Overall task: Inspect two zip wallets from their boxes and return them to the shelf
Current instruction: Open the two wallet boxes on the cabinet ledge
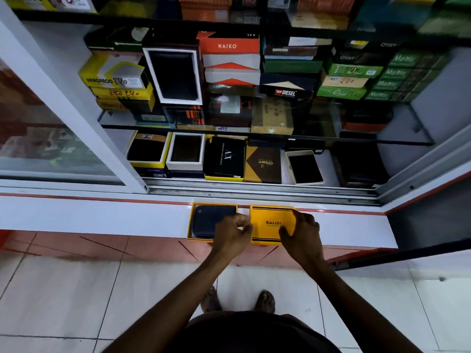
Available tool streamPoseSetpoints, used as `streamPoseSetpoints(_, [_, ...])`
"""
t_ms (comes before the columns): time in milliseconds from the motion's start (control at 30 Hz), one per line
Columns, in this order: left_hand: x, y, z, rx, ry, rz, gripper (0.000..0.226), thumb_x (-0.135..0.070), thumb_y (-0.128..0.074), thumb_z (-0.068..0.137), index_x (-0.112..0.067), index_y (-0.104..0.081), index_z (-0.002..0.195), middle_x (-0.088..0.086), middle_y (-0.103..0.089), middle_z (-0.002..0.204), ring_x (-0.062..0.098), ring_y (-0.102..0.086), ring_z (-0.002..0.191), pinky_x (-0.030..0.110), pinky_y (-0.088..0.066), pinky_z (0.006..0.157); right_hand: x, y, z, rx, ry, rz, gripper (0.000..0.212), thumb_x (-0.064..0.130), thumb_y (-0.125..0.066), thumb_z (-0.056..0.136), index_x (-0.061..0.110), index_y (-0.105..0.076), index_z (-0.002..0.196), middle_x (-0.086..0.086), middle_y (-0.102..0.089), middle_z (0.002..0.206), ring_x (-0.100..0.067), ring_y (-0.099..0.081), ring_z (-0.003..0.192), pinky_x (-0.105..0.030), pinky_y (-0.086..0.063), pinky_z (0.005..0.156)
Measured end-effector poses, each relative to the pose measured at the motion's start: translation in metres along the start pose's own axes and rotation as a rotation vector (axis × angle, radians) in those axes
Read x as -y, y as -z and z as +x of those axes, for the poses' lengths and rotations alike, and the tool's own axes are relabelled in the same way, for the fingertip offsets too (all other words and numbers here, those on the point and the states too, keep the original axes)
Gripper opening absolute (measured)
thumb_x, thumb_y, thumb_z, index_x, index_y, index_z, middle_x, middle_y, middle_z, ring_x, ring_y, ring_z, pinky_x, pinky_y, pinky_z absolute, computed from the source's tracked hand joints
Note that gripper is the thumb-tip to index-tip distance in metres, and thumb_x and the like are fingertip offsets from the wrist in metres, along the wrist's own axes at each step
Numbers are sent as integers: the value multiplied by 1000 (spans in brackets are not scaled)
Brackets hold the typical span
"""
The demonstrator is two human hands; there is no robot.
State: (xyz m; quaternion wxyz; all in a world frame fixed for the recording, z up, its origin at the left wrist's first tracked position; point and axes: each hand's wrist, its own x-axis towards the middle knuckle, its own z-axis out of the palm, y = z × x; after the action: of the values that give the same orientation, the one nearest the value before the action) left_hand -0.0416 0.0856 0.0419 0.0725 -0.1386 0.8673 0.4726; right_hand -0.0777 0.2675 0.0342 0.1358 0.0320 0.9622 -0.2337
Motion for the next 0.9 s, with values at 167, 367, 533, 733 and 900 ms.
streamPoseSetpoints(167, [-20,-21,18,103,100,190,27,-31,-60,92,-12,-48,78,-3,-47,64,12,-50,63,22,-35,51,-7,6,15,179,-271,228,24,25,-57,93,2,-53,94,-10,-60,80,-34,-59,86,-28,-44,63])
streamPoseSetpoints(367, [-28,-29,32,202,225,226,24,-29,-60,91,-9,-52,80,3,-51,66,16,-54,62,23,-33,45,-16,11,26,231,-358,455,31,23,-58,92,-7,-63,97,-26,-61,90,-27,-53,77,-33,-45,70])
streamPoseSetpoints(533, [-32,-27,37,157,204,168,16,-17,-59,87,-6,-60,75,11,-67,71,23,-65,69,31,-52,58,-22,20,38,234,-396,547,34,19,-67,88,-7,-64,110,-19,-61,100,-29,-54,90,-49,-51,95])
streamPoseSetpoints(733, [-38,-20,36,139,170,157,16,-25,-59,90,-14,-64,79,-1,-66,77,24,-65,87,30,-51,80,-37,21,52,336,-428,636,51,32,-77,79,-3,-63,112,-22,-67,118,-40,-66,105,-53,-54,95])
streamPoseSetpoints(900, [-39,-19,36,99,242,52,29,-41,-61,90,-17,-60,105,-5,-60,92,22,-64,94,37,-56,83,-31,38,50,395,-455,752,55,31,-75,80,1,-56,122,-17,-62,126,-36,-59,115,-44,-46,93])
